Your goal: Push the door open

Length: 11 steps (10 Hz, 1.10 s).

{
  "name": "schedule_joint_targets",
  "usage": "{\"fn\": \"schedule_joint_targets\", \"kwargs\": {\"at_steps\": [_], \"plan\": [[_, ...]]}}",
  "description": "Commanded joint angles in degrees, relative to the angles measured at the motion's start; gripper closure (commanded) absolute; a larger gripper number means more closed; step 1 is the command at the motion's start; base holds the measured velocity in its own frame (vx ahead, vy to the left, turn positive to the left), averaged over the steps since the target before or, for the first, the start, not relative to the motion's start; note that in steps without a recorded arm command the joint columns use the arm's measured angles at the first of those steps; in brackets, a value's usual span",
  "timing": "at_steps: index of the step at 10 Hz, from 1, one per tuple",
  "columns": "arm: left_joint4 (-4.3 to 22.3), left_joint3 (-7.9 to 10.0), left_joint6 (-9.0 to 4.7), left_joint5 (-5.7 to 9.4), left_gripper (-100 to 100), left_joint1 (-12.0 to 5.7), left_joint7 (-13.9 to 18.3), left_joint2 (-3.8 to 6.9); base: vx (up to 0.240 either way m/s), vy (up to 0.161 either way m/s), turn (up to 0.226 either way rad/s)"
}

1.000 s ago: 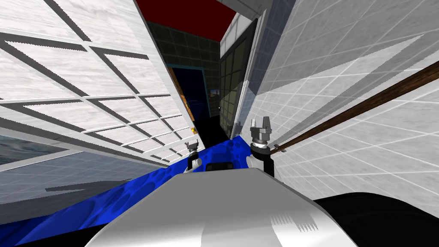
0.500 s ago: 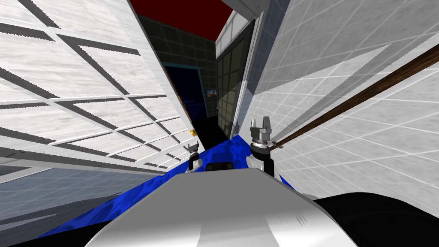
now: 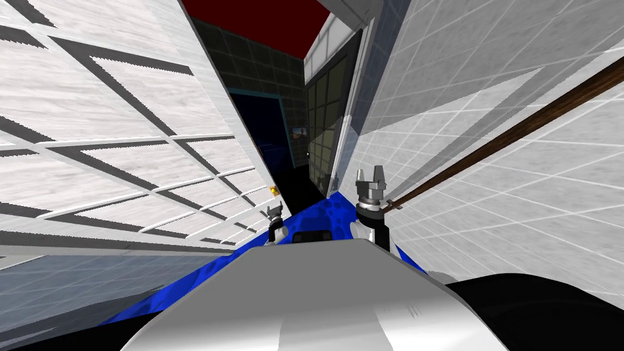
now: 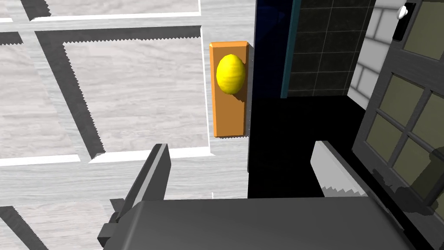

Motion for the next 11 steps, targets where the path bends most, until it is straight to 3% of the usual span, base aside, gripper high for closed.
{"fn": "schedule_joint_targets", "kwargs": {"at_steps": [1,10,11], "plan": [[-0.06,0.11,0.01,0.07,-100,0.05,0.06,0.15,0.161,0.042,-0.028],[1.13,0.81,-0.41,0.49,-100,-0.26,0.95,0.77,0.182,0.094,-0.024],[1.13,0.81,-0.41,0.49,100,-0.26,0.95,0.77,-0.021,-0.006,0.011]]}}
